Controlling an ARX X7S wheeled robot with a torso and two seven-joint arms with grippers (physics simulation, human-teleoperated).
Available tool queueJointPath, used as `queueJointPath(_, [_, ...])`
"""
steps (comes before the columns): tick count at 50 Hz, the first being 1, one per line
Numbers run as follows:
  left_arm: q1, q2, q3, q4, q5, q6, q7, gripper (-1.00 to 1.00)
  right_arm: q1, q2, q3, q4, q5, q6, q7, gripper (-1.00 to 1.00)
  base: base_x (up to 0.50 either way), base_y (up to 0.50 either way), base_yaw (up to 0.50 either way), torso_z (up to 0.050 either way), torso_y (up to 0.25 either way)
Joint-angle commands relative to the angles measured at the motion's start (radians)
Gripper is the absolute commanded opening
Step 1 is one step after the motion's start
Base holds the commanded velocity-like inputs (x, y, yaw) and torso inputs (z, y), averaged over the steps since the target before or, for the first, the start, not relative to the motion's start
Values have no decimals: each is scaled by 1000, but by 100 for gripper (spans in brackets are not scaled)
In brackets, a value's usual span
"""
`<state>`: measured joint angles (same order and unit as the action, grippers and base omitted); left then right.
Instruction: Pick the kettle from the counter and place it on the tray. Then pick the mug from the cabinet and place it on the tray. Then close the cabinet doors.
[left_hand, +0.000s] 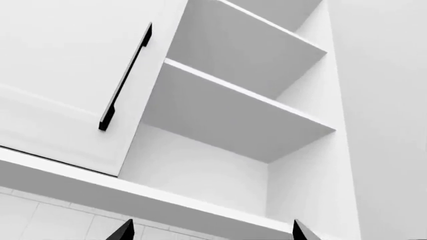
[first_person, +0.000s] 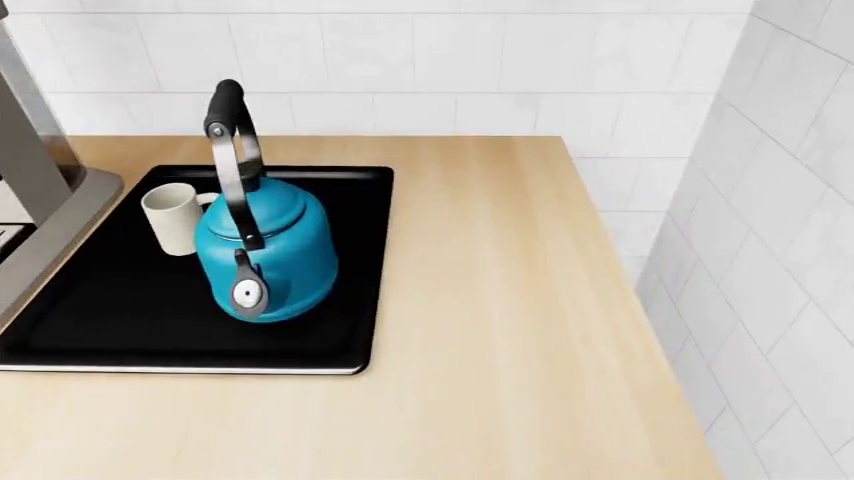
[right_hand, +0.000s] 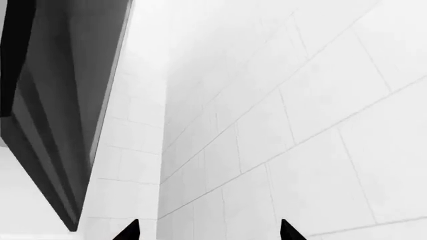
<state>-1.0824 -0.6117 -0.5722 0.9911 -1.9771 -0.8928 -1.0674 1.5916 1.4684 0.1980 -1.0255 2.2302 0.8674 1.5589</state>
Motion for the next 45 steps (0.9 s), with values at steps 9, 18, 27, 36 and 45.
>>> queueJointPath(9, [8, 14, -6, -6, 1, -6, 6, 100, -161, 102, 326, 121, -272, 39, -397, 100, 0, 0, 0, 0, 0])
queueJointPath(18, [33, 28, -28, -3, 6, -16, 25, 100, -690, 102, 700, 126, -423, -145, -609, 100, 0, 0, 0, 0, 0])
queueJointPath(27, [64, 32, -68, 0, 4, -25, 48, 100, -733, 102, 653, 133, -471, -266, -697, 100, 0, 0, 0, 0, 0])
queueJointPath(36, [86, 35, -93, 2, -4, -28, 58, 100, 302, -948, -261, 606, -509, 701, -235, 100, 0, 0, 0, 0, 0])
queueJointPath(45, [112, 47, -114, 6, -2, -39, 77, 100, 734, -1081, -362, 638, -941, 566, -629, 100, 0, 0, 0, 1, 0])
